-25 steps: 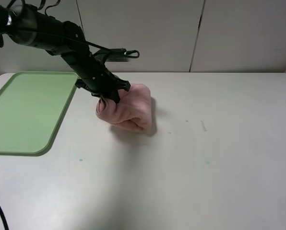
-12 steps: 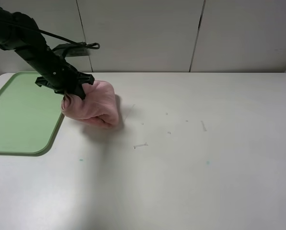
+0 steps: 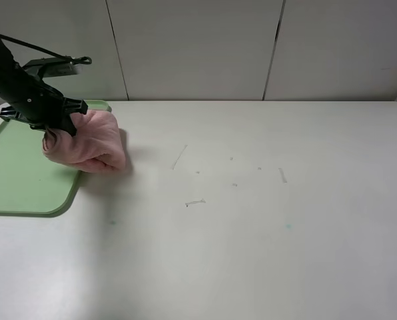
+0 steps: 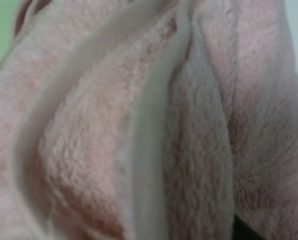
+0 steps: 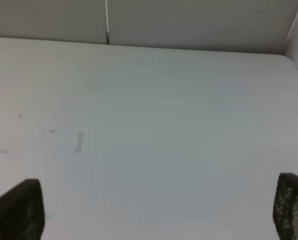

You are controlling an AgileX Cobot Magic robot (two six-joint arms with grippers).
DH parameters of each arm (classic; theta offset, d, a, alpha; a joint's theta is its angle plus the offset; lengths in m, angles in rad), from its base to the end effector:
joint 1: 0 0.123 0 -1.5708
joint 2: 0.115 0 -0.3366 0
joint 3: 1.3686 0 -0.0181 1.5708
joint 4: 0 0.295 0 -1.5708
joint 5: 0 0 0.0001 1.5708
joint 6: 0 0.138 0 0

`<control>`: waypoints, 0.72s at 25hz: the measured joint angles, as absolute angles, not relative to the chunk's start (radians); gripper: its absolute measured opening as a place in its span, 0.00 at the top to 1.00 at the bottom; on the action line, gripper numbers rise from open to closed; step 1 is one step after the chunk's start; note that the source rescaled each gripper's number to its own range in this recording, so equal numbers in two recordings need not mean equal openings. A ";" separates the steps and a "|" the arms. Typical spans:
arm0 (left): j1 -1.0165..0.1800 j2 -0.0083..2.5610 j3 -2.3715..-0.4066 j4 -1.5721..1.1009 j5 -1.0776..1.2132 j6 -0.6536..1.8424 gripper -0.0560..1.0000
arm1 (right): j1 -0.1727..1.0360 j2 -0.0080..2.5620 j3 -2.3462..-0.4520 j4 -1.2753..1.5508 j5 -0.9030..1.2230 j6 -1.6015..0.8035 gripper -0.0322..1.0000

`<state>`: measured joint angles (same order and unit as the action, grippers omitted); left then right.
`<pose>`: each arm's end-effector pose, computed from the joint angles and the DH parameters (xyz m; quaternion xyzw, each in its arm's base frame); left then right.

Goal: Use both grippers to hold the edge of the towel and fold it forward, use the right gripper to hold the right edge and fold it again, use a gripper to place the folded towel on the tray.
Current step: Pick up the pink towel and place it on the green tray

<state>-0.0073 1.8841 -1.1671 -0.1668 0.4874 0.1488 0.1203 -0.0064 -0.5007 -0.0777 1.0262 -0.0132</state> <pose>0.4497 -0.0140 0.1467 0.0130 0.9730 -0.0386 0.2274 0.0257 -0.0061 0.2821 -0.0552 0.8398 -0.0099 0.5401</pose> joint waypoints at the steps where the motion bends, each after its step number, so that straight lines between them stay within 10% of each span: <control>1: 0.003 1.884 -1.167 -0.158 0.486 0.149 0.77 | 0.120 -0.006 -0.501 -0.078 1.026 -0.013 0.00; 18: 0.128 1.884 -1.167 -0.034 0.465 0.149 0.77 | 0.120 -0.006 -0.501 -0.078 1.026 -0.013 0.00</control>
